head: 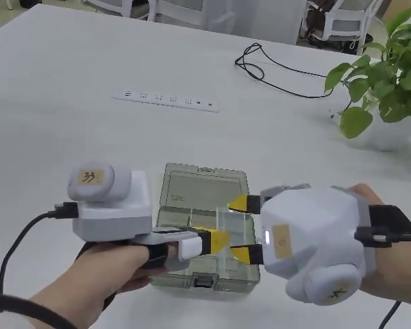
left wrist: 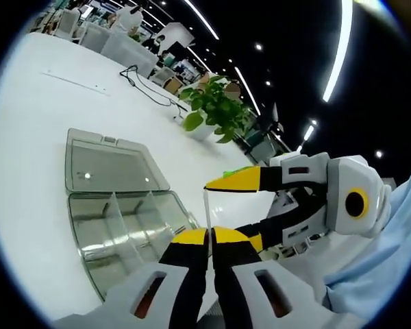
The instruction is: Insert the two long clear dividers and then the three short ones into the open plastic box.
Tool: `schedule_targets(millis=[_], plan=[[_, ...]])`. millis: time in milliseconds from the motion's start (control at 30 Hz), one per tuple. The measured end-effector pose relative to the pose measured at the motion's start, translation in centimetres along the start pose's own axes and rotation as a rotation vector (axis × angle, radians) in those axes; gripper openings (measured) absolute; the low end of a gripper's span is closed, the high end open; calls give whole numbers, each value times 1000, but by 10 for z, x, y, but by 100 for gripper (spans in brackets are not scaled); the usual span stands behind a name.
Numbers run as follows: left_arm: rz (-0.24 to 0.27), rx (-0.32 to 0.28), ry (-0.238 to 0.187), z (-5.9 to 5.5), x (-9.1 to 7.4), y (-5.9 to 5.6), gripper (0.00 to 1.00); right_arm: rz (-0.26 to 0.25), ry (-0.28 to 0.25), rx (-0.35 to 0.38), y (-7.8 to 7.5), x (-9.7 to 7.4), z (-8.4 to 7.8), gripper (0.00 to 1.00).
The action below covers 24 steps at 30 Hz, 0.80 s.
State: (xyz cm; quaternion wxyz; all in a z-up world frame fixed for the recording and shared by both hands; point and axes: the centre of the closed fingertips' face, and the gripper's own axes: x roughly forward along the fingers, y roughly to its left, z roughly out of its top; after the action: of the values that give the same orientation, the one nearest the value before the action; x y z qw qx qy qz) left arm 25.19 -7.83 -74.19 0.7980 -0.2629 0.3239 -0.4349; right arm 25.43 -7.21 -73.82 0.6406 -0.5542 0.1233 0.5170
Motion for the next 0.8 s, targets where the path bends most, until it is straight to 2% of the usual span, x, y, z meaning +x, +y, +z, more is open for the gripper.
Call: schedule_targets(millis=[200, 333, 433, 500, 633, 667, 700, 800], plan=[[0, -10, 3, -2, -2, 1, 0, 13, -12, -1, 1, 1, 1, 34], [4, 22, 15, -3, -4, 4, 0, 48, -77, 110, -3, -2, 9, 43], [-10, 53, 31, -5, -7, 5, 0, 74, -116, 198, -13, -9, 10, 43], [-19, 71, 41, -5, -9, 5, 0, 77, -120, 258, -20, -13, 6, 42], [-55, 147, 53, -5, -14, 1, 0, 101, -168, 358, -33, -20, 6, 36], [-72, 188, 66, -6, -15, 0, 0, 124, -177, 372, -34, -22, 6, 35], [-78, 204, 70, -7, -16, 0, 0, 143, -187, 391, -34, -23, 8, 34], [-115, 295, 95, -13, -20, -5, 0, 246, -201, 438, -29, -28, 9, 25]])
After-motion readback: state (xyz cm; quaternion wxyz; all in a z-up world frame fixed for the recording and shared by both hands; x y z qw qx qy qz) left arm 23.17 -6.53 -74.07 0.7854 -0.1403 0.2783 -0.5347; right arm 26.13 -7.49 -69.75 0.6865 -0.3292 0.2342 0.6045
